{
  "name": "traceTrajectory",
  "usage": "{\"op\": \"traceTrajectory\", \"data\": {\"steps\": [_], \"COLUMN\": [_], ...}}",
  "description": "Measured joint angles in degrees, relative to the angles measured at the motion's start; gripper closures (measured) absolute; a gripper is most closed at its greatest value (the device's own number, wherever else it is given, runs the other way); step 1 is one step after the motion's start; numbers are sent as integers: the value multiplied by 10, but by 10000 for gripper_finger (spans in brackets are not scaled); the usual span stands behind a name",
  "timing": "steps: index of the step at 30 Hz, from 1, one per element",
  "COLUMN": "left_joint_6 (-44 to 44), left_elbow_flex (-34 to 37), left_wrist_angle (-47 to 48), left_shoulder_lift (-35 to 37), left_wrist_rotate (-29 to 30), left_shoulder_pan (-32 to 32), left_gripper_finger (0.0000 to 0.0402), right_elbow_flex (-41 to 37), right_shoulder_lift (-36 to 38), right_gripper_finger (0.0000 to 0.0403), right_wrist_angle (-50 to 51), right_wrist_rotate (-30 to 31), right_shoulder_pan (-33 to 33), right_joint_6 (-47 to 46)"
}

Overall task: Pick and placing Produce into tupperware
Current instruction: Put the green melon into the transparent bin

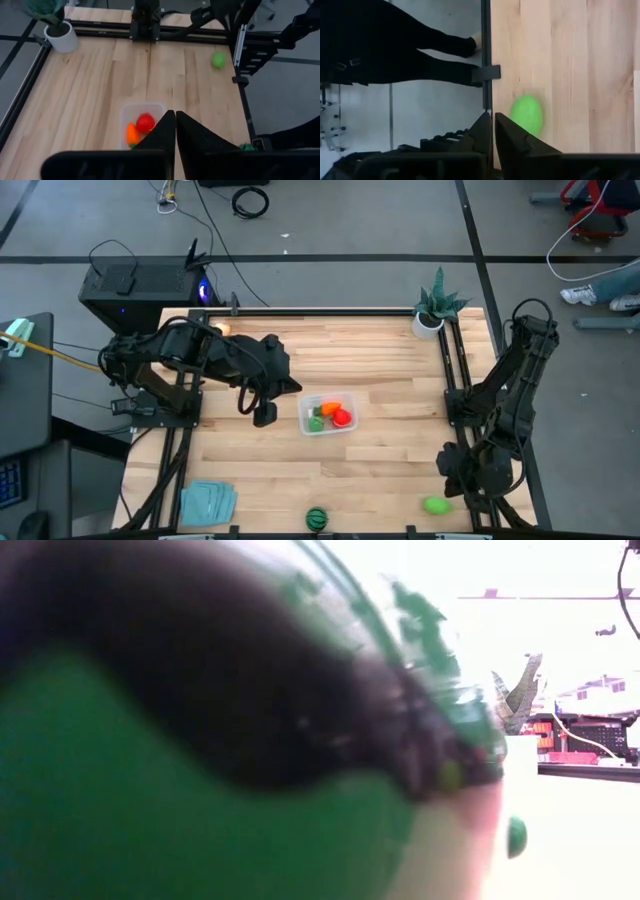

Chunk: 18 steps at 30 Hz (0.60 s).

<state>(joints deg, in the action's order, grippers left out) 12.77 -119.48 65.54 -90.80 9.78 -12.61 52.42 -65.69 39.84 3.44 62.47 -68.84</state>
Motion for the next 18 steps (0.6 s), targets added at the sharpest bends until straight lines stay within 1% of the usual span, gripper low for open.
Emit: {"op": "traceTrajectory", "data": {"steps": [2,5,11,14,18], "left_joint_6": [0,0,1,1,1], "left_elbow_flex": [0,0,0,0,0], "left_wrist_angle": [-9,-15,-15,-22,-41], "left_shoulder_lift": [0,0,0,0,0], "left_wrist_rotate": [0,0,0,0,0], "left_shoulder_pan": [0,0,0,0,0], "left_gripper_finger": [373,375,395,393,376], "right_elbow_flex": [0,0,0,0,0], "right_shoulder_lift": [-10,-28,-73,-97,-130], "right_gripper_finger": [352,318,228,184,138], "right_wrist_angle": [5,5,5,4,2], "right_wrist_rotate": [-15,-29,-57,-49,-41], "right_shoulder_pan": [0,0,0,0,0], "right_joint_6": [1,9,15,15,15]}}
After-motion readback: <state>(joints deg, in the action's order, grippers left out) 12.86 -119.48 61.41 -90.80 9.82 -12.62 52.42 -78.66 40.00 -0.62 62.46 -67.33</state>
